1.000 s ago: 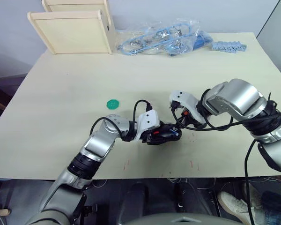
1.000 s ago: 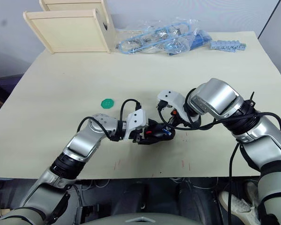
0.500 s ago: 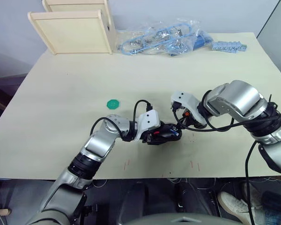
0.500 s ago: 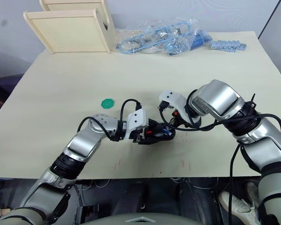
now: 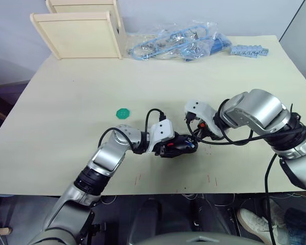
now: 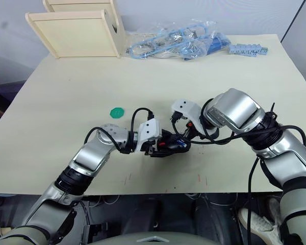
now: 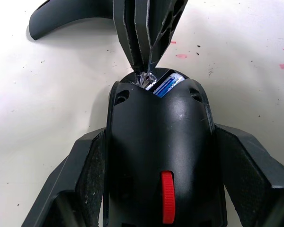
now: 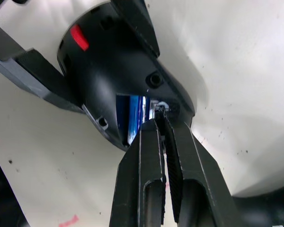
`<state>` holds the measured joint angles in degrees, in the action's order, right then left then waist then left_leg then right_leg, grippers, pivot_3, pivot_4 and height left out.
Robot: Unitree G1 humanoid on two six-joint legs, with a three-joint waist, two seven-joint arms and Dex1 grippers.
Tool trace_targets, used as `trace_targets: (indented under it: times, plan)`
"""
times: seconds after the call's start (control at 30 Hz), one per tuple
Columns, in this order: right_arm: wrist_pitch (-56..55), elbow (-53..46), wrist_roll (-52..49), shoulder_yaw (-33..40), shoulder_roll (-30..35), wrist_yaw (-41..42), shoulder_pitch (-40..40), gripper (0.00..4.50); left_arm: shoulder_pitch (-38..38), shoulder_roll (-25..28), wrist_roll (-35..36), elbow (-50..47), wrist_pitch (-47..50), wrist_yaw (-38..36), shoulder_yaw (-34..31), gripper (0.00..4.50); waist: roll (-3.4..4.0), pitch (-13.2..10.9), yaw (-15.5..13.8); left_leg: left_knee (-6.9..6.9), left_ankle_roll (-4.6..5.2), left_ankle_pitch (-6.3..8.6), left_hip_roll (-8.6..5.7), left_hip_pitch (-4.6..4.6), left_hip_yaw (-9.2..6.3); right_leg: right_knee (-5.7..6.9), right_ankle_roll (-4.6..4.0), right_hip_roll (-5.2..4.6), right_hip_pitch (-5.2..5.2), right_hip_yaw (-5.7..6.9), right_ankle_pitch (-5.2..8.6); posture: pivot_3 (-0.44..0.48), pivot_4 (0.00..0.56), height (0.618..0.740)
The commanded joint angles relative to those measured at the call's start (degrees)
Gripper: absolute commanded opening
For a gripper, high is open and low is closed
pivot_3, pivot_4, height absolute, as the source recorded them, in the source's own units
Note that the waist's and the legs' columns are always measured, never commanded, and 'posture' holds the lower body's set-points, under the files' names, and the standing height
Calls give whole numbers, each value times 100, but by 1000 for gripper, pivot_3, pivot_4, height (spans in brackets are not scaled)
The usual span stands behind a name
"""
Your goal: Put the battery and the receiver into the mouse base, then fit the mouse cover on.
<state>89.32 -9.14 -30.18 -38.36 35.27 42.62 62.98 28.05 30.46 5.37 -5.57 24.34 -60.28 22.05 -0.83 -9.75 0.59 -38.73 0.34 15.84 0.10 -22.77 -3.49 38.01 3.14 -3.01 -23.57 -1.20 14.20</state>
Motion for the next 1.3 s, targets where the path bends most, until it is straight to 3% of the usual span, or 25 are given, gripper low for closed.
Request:
trace_targets:
  times: [0.03, 0.83, 1.3]
  plan:
    - [256, -114, -55, -117, -23, -24, 86, 0, -16, -48, -174, 33, 15, 122, 137, 2875, 0, 0, -8, 0, 0, 0, -1, 0, -1, -2, 0, -1, 1, 1, 0, 0, 150, 740]
    - [318, 687, -1026, -45, -322, -512, 588, 0, -59, -77, -184, 32, 20, 150, 127, 2875, 1, 1, 3, 0, 0, 0, -2, 0, -1, -2, 0, -2, 2, 2, 0, 0, 150, 740]
    - [318, 914, -1372, -358, -289, -454, 964, 0, -89, -92, -191, 0, 40, 165, 124, 2875, 2, 0, 0, 0, 0, 0, -2, -2, -2, -3, 0, -2, 1, 4, 0, 0, 150, 740]
